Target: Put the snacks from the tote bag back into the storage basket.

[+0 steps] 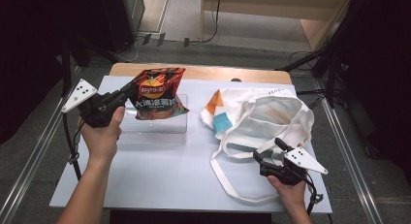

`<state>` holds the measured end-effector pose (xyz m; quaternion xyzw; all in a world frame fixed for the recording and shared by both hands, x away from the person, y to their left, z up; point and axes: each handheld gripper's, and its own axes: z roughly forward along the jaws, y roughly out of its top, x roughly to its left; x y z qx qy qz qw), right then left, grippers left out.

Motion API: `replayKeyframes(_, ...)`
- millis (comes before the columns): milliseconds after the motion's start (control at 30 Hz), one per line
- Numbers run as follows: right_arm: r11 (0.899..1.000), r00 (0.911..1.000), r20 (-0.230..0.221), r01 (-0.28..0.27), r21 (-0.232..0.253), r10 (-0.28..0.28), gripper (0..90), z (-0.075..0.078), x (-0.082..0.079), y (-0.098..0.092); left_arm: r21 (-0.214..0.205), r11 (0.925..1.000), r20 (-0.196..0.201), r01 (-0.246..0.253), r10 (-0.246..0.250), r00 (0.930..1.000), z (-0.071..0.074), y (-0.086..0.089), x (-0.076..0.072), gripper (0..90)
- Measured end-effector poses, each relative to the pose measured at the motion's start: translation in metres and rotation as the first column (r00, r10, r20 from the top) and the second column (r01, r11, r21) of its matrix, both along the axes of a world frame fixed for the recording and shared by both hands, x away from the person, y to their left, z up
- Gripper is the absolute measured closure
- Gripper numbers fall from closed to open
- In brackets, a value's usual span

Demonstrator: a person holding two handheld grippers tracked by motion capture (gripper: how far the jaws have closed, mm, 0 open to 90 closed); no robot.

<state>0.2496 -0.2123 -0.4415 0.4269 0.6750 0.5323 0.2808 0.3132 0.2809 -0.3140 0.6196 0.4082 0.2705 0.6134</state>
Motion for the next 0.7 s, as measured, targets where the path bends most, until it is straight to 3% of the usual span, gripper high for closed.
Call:
replayKeyframes(133,1.0,1.0,-0.009,-0.003,-0.011,0.003,13.7,-0.003,0.001,0.002,-0.03,0.9995,-0.014,-0.009,0.008,0.9999,-0.003,0.012,0.001,90.0)
replayKeyframes(233,1.0,0.9999,-0.011,-0.003,-0.013,0.002,13.7,-0.003,0.001,0.002,-0.018,0.9998,-0.015,-0.001,0.001,0.9999,-0.002,0.017,0.001,90.0)
replayKeyframes(333,1.0,0.9999,-0.012,0.001,-0.013,-0.002,13.8,-0.004,0.001,0.001,0.02,0.9998,-0.023,-0.003,0.003,0.9997,-0.004,0.021,0.002,90.0)
replayKeyframes(700,1.0,0.9997,-0.011,0.02,-0.024,-0.02,13.8,-0.003,-0.007,-0.003,0.055,0.9982,-0.108,0.025,-0.019,0.994,-0.026,0.021,0.018,90.0)
